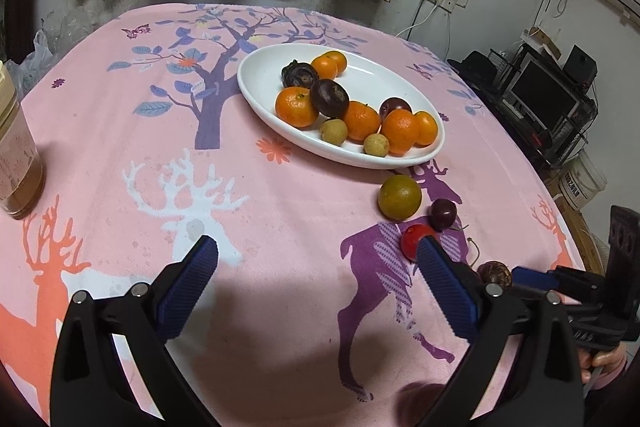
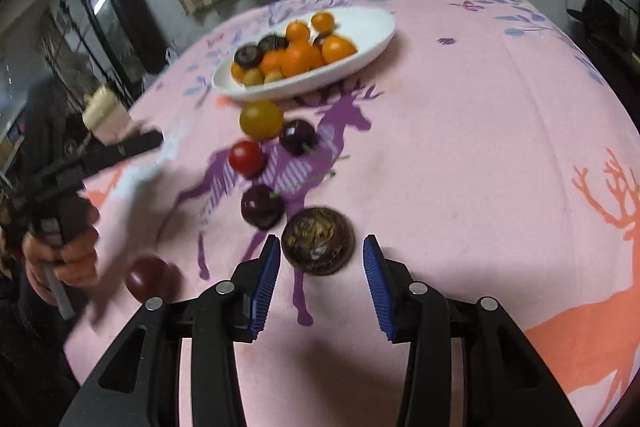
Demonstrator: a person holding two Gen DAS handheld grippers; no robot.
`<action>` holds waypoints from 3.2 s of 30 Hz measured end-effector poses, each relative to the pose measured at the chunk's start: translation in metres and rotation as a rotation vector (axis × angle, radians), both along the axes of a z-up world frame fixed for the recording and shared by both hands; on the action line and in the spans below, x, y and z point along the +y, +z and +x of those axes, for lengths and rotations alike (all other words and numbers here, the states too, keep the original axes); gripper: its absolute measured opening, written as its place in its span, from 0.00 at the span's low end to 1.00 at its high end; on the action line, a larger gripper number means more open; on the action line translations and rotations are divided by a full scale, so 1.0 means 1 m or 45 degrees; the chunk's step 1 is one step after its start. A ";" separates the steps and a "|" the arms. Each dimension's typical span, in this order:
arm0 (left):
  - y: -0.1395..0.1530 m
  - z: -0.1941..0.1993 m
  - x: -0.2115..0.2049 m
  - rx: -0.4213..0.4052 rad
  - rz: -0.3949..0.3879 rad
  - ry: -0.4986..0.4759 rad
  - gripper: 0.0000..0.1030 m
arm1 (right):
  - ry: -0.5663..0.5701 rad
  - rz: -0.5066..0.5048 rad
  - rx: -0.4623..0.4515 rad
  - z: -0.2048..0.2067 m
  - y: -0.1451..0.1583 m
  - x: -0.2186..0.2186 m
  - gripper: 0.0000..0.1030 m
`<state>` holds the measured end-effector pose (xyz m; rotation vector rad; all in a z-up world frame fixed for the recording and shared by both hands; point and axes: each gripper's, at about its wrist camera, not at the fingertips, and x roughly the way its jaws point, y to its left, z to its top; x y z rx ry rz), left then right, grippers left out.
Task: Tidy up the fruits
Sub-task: 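Move both tools back to the fruits and grasp a mangosteen with the right tool, then grasp a dark plum with the left tool while the right carries the mangosteen, drop both onto plate, then grasp a dark cherry with the right tool by its body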
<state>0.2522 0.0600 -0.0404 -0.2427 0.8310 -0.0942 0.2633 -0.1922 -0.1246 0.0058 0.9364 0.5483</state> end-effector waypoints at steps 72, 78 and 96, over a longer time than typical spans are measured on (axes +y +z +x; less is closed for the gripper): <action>0.034 0.175 -0.012 -0.078 0.110 -0.213 0.39 | -0.116 -0.005 -0.296 0.151 0.062 0.078 0.41; 0.031 0.178 0.012 -0.062 0.073 -0.087 0.81 | -0.103 0.018 -0.302 0.160 0.058 0.094 0.55; 0.001 0.015 0.024 -0.018 0.097 0.046 0.93 | 0.016 -0.036 -0.237 0.040 0.035 0.060 0.63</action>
